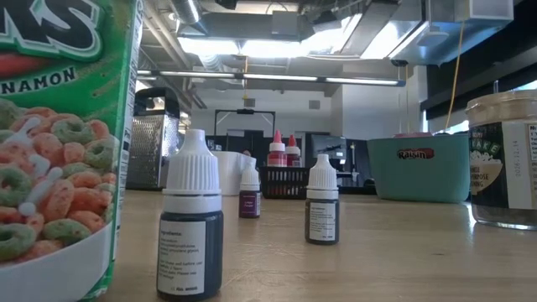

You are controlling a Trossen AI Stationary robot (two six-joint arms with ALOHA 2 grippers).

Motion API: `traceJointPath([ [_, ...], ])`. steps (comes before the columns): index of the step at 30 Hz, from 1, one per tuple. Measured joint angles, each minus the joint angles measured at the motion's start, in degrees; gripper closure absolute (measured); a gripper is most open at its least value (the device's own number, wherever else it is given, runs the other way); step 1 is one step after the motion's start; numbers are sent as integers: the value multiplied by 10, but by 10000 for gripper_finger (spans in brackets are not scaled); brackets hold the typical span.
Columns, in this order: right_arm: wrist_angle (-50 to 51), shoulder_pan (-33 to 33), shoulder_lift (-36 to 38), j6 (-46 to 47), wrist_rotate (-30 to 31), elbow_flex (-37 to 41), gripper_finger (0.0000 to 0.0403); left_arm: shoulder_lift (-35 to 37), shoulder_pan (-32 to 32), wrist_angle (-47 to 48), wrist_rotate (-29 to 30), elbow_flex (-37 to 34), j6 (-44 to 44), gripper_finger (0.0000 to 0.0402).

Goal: Pick & Place Kitchen Items
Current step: Put the white seasoning bottle into the white bin

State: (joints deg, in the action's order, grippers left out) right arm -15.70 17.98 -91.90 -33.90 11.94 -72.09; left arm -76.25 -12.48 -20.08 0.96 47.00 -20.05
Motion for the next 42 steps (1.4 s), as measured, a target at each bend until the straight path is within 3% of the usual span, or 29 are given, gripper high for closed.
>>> traceJointPath([
  [11, 7, -6, 1, -63, -21, -65, 107, 4, 7, -87, -4, 0, -1, 203],
  [16, 84, 10, 0, -94, -2, -124, 107, 24, 7, -90, 1, 0, -2, 204],
  [23, 173, 61, 0, -107, 98, -208, 107, 58, 5, -100, -4, 0, -24, 205],
  [29, 165, 120, 2, -64, 291, -226, 107, 92, -1, -77, 0, -2, -59, 205],
  [33, 185, 143, 2, -19, 364, -227, 107, 111, -1, -70, 15, -2, -67, 205],
  [42, 239, 163, 1, 16, 288, -226, 104, 121, 0, -65, 23, -2, -68, 205],
])
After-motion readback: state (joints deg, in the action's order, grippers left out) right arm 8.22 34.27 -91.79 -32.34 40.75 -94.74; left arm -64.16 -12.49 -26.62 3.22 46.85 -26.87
